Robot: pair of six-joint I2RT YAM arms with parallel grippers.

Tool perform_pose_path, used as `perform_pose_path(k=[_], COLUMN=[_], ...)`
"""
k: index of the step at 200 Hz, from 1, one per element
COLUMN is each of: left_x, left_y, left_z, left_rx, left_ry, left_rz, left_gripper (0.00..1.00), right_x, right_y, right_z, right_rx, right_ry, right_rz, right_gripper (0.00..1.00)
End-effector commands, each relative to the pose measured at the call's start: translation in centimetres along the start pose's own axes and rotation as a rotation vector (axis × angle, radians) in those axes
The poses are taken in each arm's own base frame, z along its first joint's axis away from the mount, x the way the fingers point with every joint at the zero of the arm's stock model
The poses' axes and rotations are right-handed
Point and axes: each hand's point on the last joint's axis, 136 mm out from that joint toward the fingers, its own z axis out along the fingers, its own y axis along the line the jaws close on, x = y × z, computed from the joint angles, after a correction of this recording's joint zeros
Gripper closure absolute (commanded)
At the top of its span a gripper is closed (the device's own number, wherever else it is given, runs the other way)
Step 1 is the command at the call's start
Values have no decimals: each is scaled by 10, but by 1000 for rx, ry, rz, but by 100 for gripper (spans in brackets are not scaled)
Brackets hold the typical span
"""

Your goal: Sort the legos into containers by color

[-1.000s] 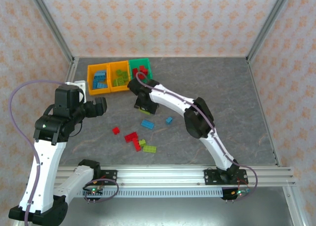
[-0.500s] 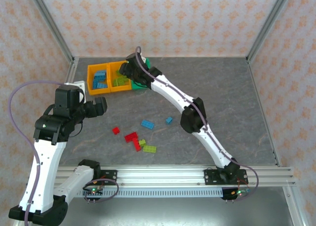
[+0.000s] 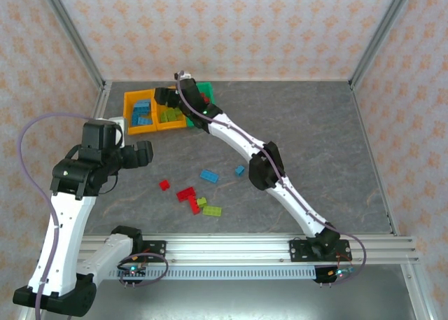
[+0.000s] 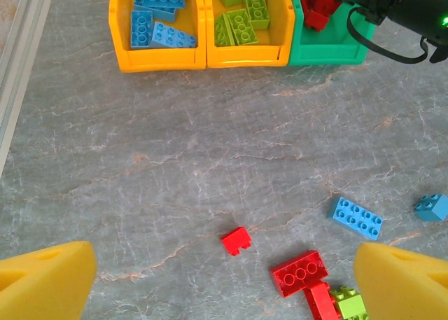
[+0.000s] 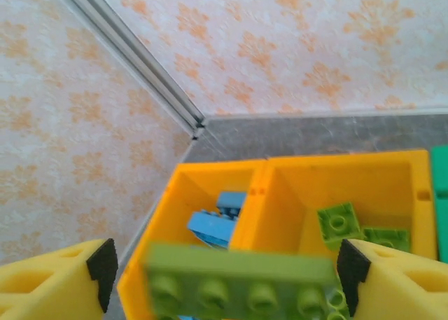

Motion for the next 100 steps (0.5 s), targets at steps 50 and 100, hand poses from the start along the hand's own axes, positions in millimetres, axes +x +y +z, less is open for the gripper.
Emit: perform_pose_path(k=[50, 100], left_x=[12, 41], left_y=[0, -4], left_z=[8, 22], left_rx=[-6, 18], left_ry=[60, 146], left_rz=[-59, -258], left_gripper=[4, 5], right_x=[-71, -80], right_y=[30, -1], right_z=[-46, -153], right_rx=[-73, 108], right_ry=[-19, 269], right_rz=[-51, 57], right_gripper=[7, 2])
